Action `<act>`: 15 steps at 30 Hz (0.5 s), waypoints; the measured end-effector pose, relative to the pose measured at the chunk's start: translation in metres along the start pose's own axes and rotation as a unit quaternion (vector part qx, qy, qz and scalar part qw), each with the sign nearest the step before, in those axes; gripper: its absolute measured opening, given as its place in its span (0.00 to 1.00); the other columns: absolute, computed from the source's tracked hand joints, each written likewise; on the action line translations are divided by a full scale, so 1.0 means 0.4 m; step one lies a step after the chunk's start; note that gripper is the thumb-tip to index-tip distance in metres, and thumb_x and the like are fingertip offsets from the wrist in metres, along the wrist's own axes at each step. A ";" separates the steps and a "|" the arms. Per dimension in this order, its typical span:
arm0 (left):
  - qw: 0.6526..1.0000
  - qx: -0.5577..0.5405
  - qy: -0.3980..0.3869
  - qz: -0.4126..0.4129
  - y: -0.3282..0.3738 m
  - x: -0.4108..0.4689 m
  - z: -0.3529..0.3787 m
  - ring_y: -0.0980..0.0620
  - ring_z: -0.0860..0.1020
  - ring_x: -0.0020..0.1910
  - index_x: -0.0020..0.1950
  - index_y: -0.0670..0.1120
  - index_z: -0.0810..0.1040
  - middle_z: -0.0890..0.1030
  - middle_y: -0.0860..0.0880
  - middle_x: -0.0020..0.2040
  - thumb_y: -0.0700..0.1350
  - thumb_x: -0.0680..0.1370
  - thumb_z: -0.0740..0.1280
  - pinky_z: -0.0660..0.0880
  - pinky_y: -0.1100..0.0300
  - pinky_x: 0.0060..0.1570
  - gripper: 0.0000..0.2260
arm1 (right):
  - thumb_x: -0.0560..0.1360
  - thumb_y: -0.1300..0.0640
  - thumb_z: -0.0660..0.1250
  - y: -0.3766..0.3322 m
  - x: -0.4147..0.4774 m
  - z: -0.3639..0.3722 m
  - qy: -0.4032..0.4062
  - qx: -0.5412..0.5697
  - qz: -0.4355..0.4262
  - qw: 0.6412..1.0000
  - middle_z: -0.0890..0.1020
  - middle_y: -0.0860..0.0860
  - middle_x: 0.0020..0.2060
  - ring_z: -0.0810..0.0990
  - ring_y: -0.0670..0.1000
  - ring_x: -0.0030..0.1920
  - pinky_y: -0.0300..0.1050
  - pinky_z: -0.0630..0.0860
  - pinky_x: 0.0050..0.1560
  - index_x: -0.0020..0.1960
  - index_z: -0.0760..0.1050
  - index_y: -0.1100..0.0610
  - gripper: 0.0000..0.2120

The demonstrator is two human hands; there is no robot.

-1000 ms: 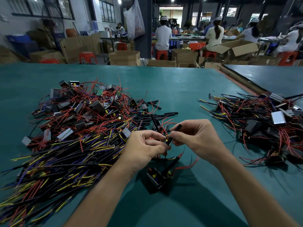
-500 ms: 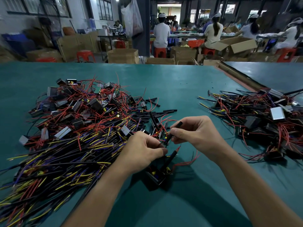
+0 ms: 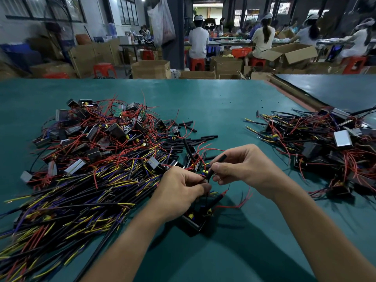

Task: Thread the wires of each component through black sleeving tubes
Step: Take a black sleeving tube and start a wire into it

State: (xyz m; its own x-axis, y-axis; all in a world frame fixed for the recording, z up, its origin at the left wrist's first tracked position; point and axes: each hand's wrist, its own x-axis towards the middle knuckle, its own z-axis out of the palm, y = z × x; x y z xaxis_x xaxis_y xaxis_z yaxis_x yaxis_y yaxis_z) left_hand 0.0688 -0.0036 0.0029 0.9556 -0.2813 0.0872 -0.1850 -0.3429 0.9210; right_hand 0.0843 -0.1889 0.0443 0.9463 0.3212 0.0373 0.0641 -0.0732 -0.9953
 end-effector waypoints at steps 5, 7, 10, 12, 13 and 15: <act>1.000 0.000 0.002 0.018 0.001 -0.002 0.009 0.59 0.68 0.29 0.36 0.42 0.83 0.75 0.56 0.29 0.40 0.76 0.71 0.64 0.64 0.29 0.08 | 0.71 0.67 0.72 -0.007 -0.005 -0.011 -0.010 -0.021 0.000 1.000 0.82 0.56 0.29 0.81 0.48 0.30 0.39 0.80 0.34 0.39 0.83 0.61 0.04; 1.000 0.003 -0.002 0.025 -0.001 0.000 0.008 0.57 0.68 0.29 0.37 0.41 0.82 0.74 0.54 0.30 0.41 0.76 0.70 0.64 0.61 0.29 0.09 | 0.71 0.67 0.72 -0.007 -0.004 -0.013 0.003 -0.047 -0.014 0.999 0.82 0.56 0.29 0.81 0.49 0.30 0.39 0.80 0.33 0.38 0.83 0.59 0.06; 0.998 0.046 -0.009 0.036 -0.003 0.000 0.011 0.54 0.67 0.30 0.39 0.40 0.79 0.72 0.50 0.30 0.46 0.77 0.68 0.65 0.54 0.30 0.11 | 0.71 0.67 0.73 -0.005 -0.004 -0.010 0.014 -0.069 -0.023 0.997 0.82 0.56 0.29 0.80 0.50 0.30 0.39 0.79 0.33 0.37 0.84 0.59 0.07; 0.996 0.088 -0.007 0.033 -0.002 -0.002 0.014 0.53 0.67 0.30 0.40 0.40 0.78 0.74 0.45 0.30 0.53 0.74 0.66 0.69 0.48 0.31 0.16 | 0.71 0.67 0.73 -0.004 -0.003 -0.006 0.018 -0.071 -0.024 0.997 0.83 0.57 0.29 0.80 0.50 0.30 0.39 0.79 0.33 0.37 0.84 0.59 0.07; 0.993 0.115 -0.001 0.033 -0.002 -0.003 0.015 0.52 0.69 0.30 0.39 0.41 0.77 0.76 0.44 0.31 0.56 0.73 0.65 0.71 0.48 0.33 0.17 | 0.71 0.68 0.73 -0.004 -0.001 -0.005 0.019 -0.071 -0.024 0.997 0.83 0.57 0.29 0.80 0.50 0.30 0.39 0.79 0.33 0.37 0.84 0.59 0.07; 0.979 0.194 0.023 0.052 -0.005 -0.004 0.013 0.49 0.73 0.32 0.38 0.45 0.75 0.77 0.46 0.32 0.59 0.73 0.63 0.73 0.48 0.36 0.17 | 0.71 0.67 0.73 -0.004 0.001 -0.004 0.020 -0.068 -0.025 0.997 0.83 0.57 0.30 0.80 0.50 0.30 0.39 0.79 0.33 0.36 0.85 0.58 0.08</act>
State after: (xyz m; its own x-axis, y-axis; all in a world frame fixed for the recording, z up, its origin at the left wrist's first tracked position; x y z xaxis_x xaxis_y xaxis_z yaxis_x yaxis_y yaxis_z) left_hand 0.0664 -0.0069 -0.0010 0.9347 -0.2956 0.1974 -0.3463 -0.6318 0.6935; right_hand 0.0851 -0.1902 0.0460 0.9526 0.2893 0.0938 0.1519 -0.1857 -0.9708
